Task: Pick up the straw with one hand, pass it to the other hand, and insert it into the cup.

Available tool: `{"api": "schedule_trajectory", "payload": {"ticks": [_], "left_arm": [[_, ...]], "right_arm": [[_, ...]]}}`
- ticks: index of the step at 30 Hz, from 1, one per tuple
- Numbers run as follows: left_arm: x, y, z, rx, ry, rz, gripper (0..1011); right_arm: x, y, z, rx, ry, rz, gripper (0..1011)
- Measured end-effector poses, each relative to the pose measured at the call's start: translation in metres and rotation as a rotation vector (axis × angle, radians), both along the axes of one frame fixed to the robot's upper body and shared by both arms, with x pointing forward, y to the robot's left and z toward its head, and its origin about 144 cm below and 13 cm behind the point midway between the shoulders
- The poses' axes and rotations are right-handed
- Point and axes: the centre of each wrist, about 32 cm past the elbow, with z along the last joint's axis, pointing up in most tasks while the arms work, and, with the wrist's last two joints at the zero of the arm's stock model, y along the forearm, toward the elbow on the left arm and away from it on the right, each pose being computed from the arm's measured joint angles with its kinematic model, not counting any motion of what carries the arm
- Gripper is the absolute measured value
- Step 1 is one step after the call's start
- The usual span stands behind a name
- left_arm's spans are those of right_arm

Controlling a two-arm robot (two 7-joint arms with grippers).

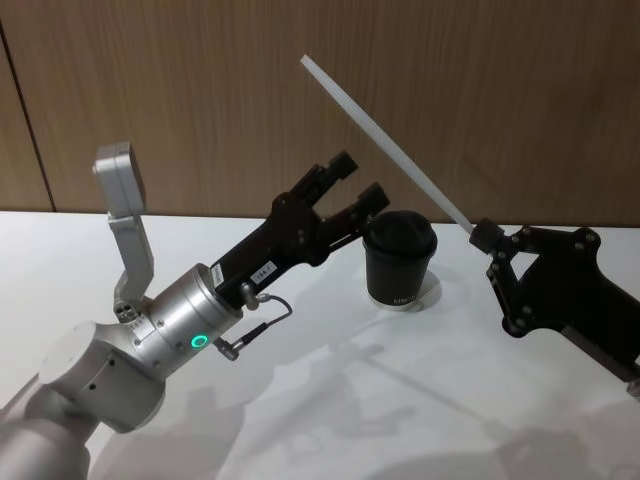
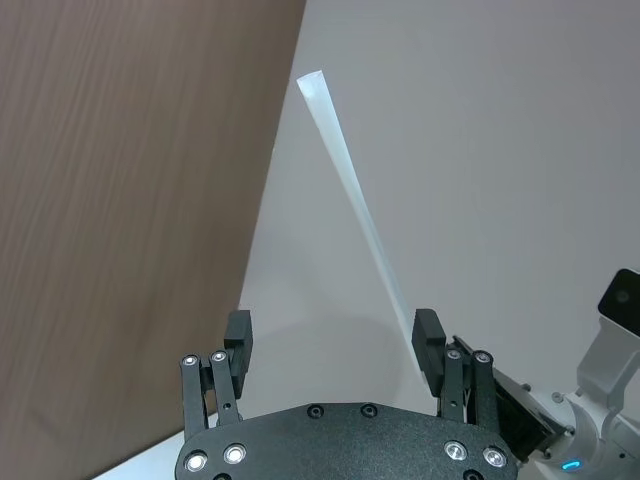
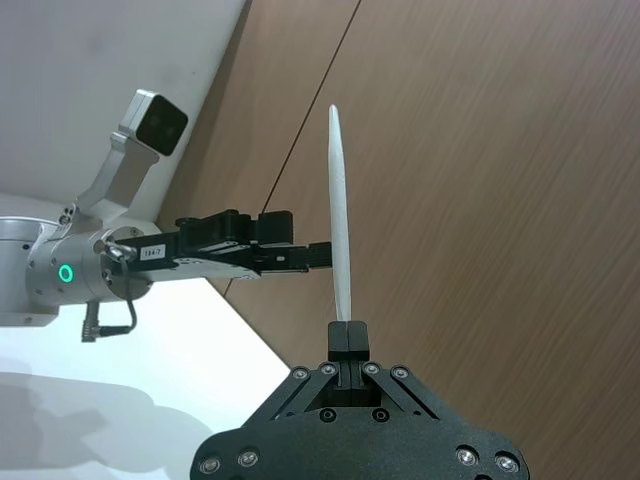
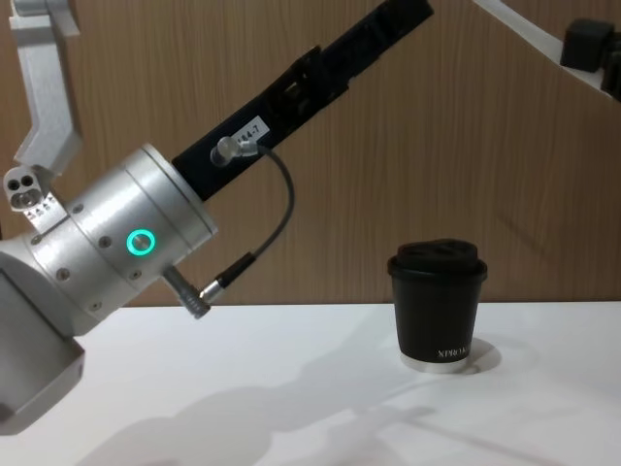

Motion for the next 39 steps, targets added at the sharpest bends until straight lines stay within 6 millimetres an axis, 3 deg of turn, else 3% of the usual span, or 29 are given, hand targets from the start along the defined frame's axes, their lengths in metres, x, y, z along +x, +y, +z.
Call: {"api": "schedule_trajectory", "payload": {"ticks": [34,39], "left_arm": [[0.035,-0.029,0.013,-0.082,-0.05,-0.103,1003],[0.037,-0.031,0.014,-0.087,-0.053,-0.109,916]], "right_arm": [[0.0,0.0,0.0,0.0,0.0,0.0,0],[0.0,0.0,0.0,0.0,0.0,0.0,0]]}}
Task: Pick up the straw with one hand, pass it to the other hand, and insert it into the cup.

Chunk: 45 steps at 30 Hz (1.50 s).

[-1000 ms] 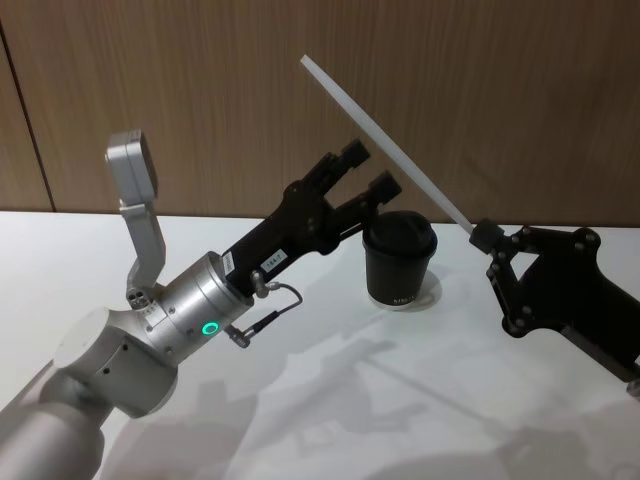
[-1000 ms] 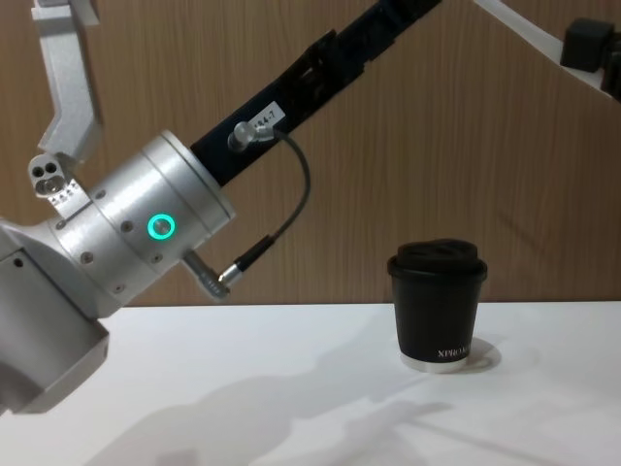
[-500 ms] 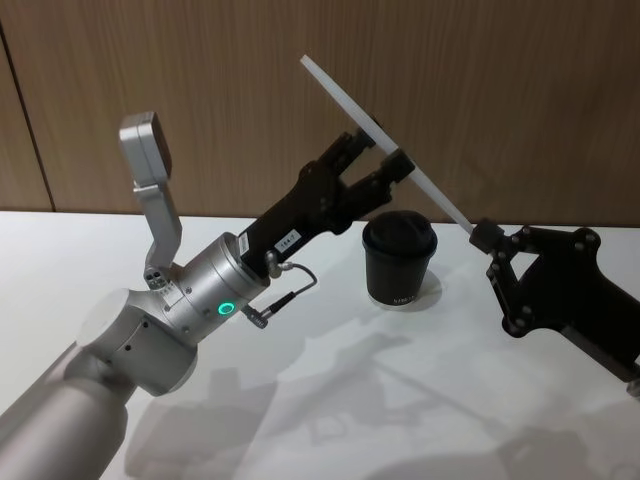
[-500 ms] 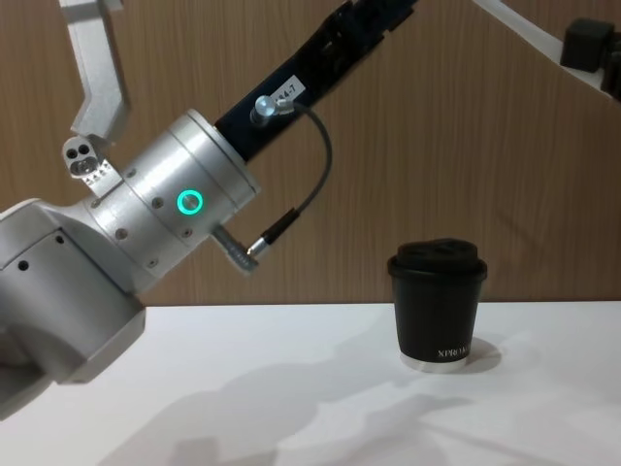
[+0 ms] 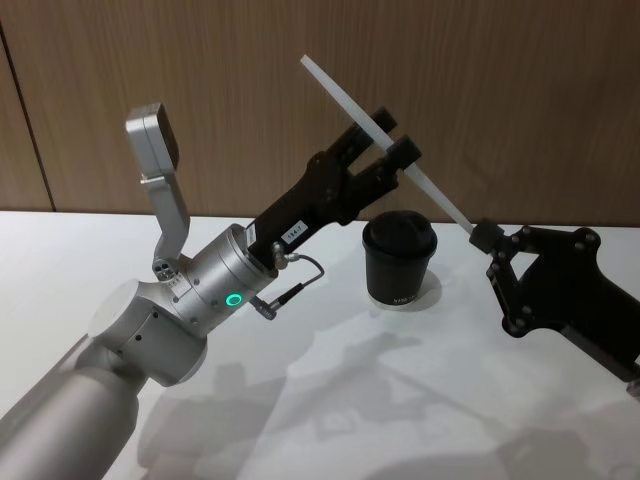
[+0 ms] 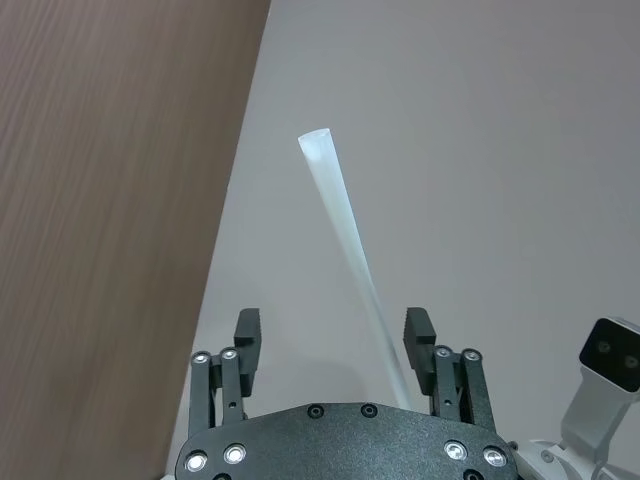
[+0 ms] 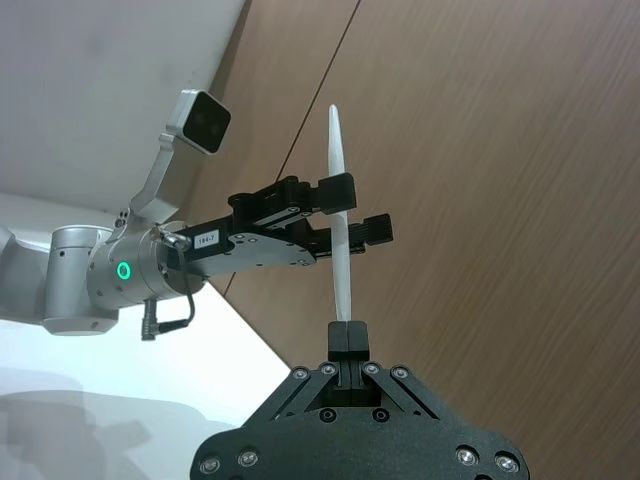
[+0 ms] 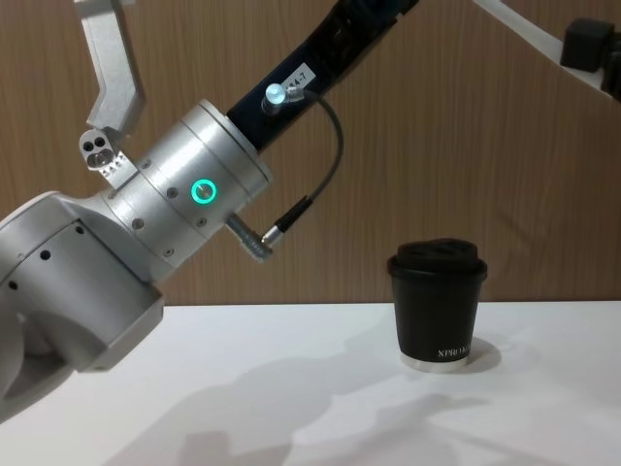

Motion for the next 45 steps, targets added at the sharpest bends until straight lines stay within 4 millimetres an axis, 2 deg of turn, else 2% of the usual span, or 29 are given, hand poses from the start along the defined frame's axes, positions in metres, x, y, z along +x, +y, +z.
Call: {"api": "schedule_trajectory", "payload": {"ticks": [3,9,10,12,18,19,23,30,45], "left_arm": [[0.0007,-0.0007,0.0002,-0.002,-0.001,-0.002,851],[0.0018,-0.0019,0.0005,-0.006,-0.002,-0.006,648],[0.0019,-0.0019,0.0006,-0.006,-0.003,-0.007,648],[0.0021,-0.0021,0.0008,-0.006,-0.003,-0.007,546],[0.0025,-0.0026,0.0009,-0.008,-0.003,-0.009,386],[0.0026,-0.0028,0.0009,-0.008,-0.003,-0.009,315],[0.0027,-0.0029,0.001,-0.009,-0.004,-0.01,197],[0.0029,-0.0031,0.001,-0.009,-0.004,-0.011,117],[0.0032,-0.0033,0.0013,-0.01,-0.005,-0.012,26]], "right_arm": [[0.0,0.0,0.0,0.0,0.0,0.0,0],[0.0,0.0,0.0,0.0,0.0,0.0,0],[0.0,0.0,0.0,0.0,0.0,0.0,0],[0.0,0.0,0.0,0.0,0.0,0.0,0],[0.0,0.0,0.0,0.0,0.0,0.0,0],[0.0,0.0,0.0,0.0,0.0,0.0,0],[0.0,0.0,0.0,0.0,0.0,0.0,0],[0.0,0.0,0.0,0.0,0.0,0.0,0],[0.0,0.0,0.0,0.0,0.0,0.0,0]]}}
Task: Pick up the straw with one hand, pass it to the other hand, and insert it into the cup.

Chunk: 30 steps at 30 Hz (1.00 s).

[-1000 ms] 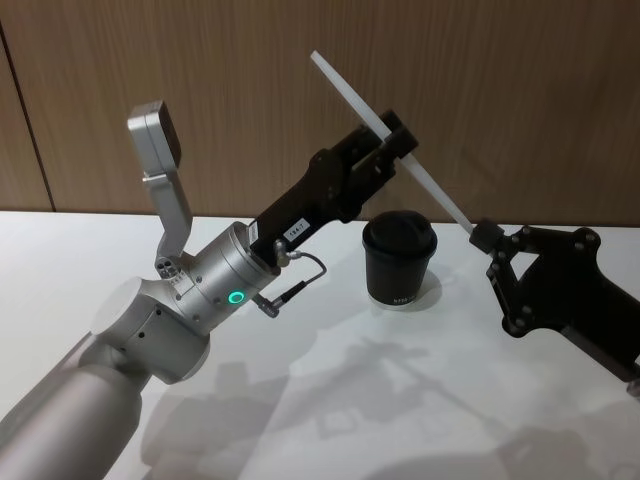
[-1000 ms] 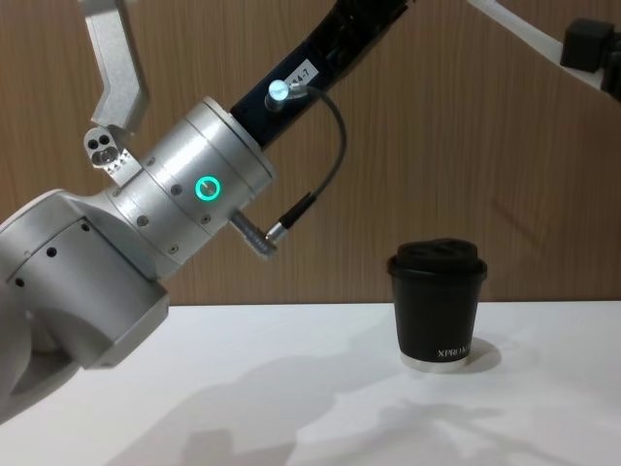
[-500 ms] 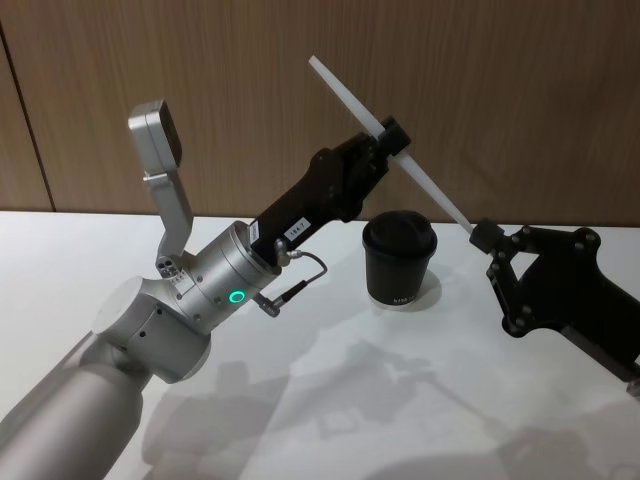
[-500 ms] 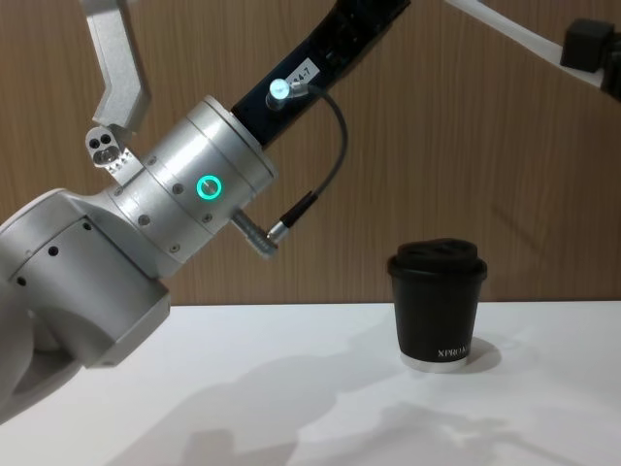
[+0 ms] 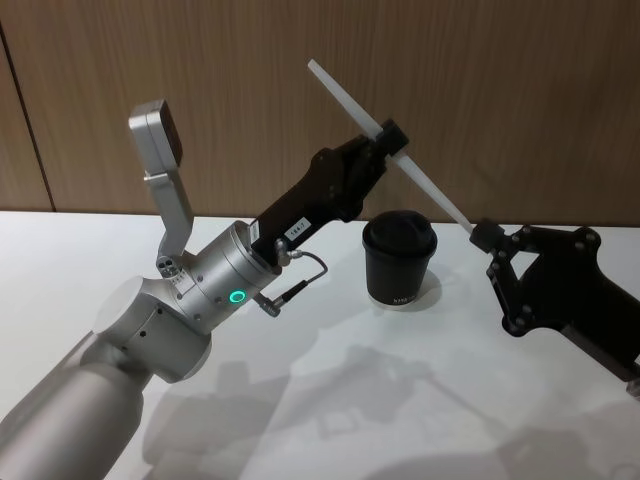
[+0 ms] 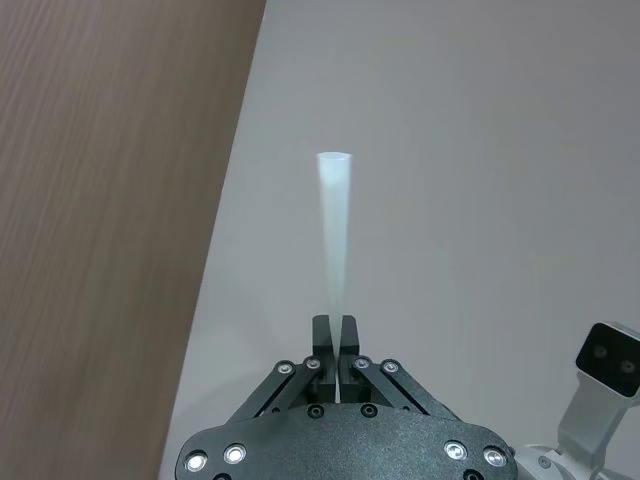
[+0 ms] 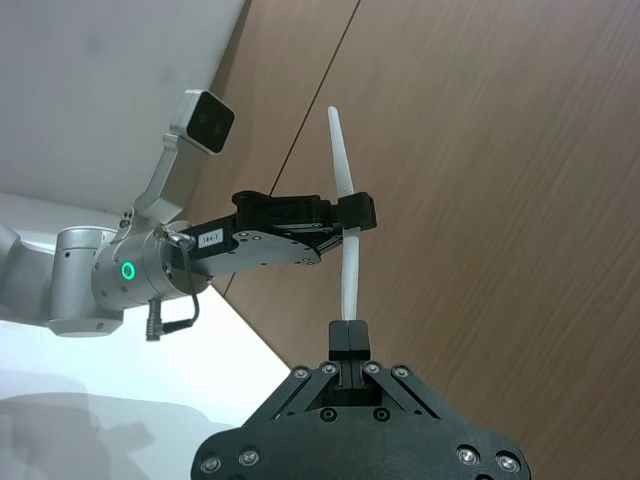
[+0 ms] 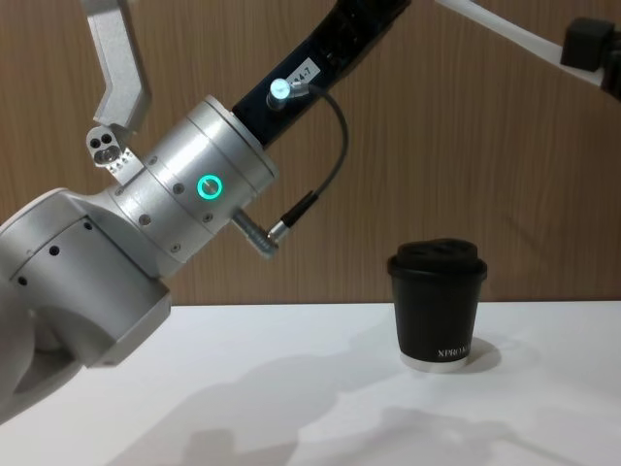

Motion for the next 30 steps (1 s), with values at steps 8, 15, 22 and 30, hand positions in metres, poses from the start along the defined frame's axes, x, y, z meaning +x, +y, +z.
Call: {"api": "schedule_trajectory", "payload": {"ticks": [8,15,22,30], "left_arm": [[0.0,0.0,0.0001,0.0,0.0,0.0,5],[0.0001,0.0003,0.0001,-0.001,0.0,0.001,5],[0.0,0.0003,0.0004,0.0,0.0,0.002,5],[-0.0021,0.0025,0.0042,0.028,-0.003,0.031,5]], "right_arm": [[0.0,0.0,0.0,0.0,0.0,0.0,0],[0.0,0.0,0.0,0.0,0.0,0.0,74],[0.0,0.0,0.0,0.0,0.0,0.0,258],[0.0,0.0,0.0,0.0,0.0,0.0,506]]}}
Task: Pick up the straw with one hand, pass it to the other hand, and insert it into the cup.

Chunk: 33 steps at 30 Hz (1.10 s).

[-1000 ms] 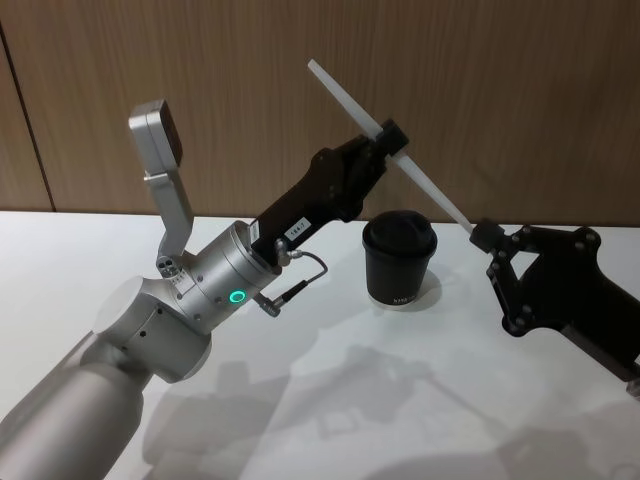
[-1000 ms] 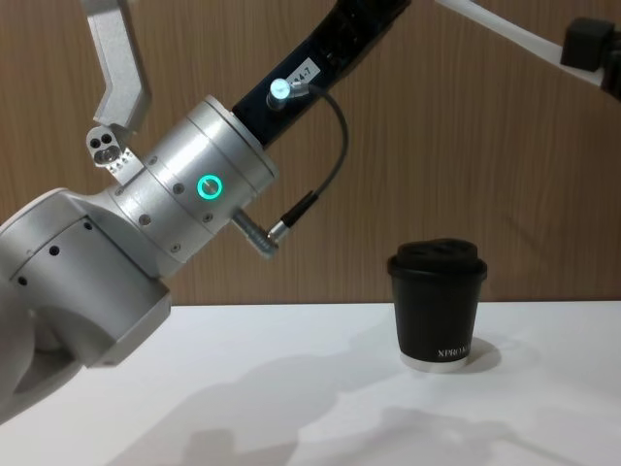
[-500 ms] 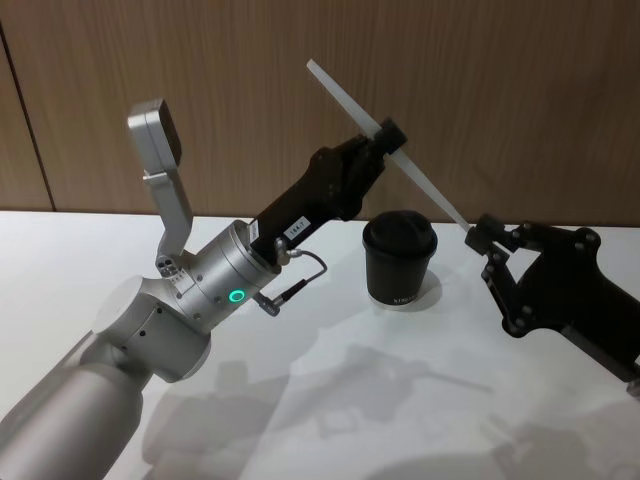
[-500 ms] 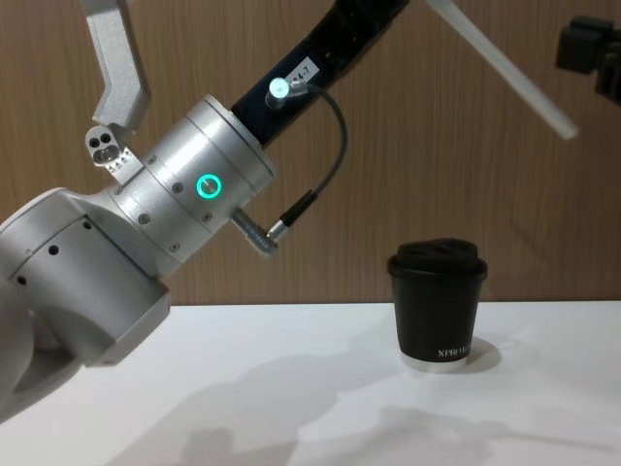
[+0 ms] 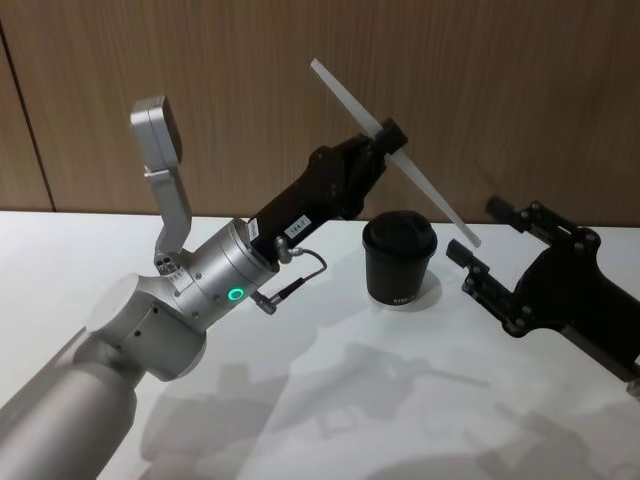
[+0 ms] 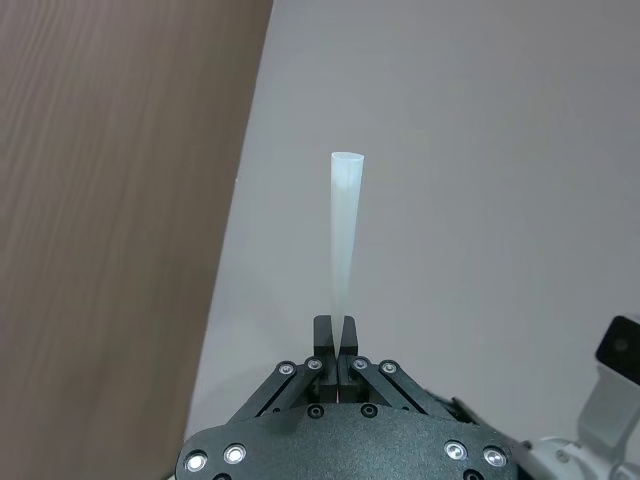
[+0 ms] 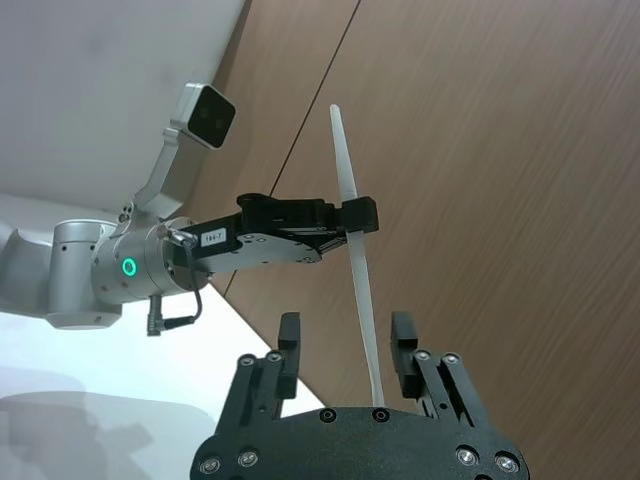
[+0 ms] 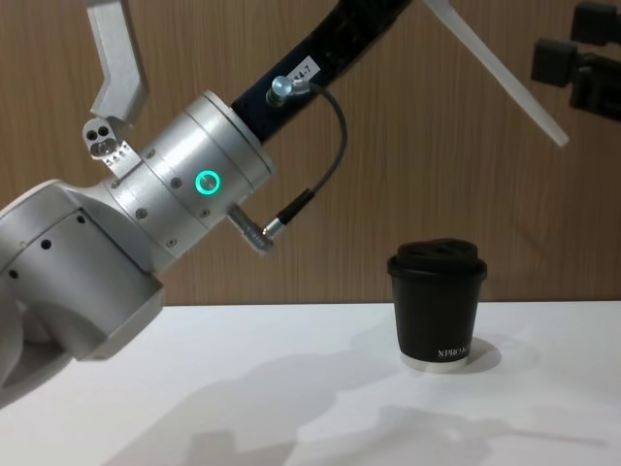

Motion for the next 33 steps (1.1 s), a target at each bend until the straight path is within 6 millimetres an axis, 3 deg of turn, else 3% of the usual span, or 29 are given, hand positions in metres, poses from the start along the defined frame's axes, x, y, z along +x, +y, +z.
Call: {"api": "schedule_trajectory", "payload": {"ticks": [7,17,33], "left_arm": [[-0.005,0.006,0.007,0.069,-0.006,0.07,5],[-0.015,0.012,0.012,0.175,-0.005,0.2,4],[-0.017,0.02,0.021,0.371,-0.013,0.438,5]], "right_arm": [[0.0,0.0,0.0,0.0,0.0,0.0,763],[0.0,0.0,0.0,0.0,0.0,0.0,1001],[0.0,0.0,0.0,0.0,0.0,0.0,1001]]}}
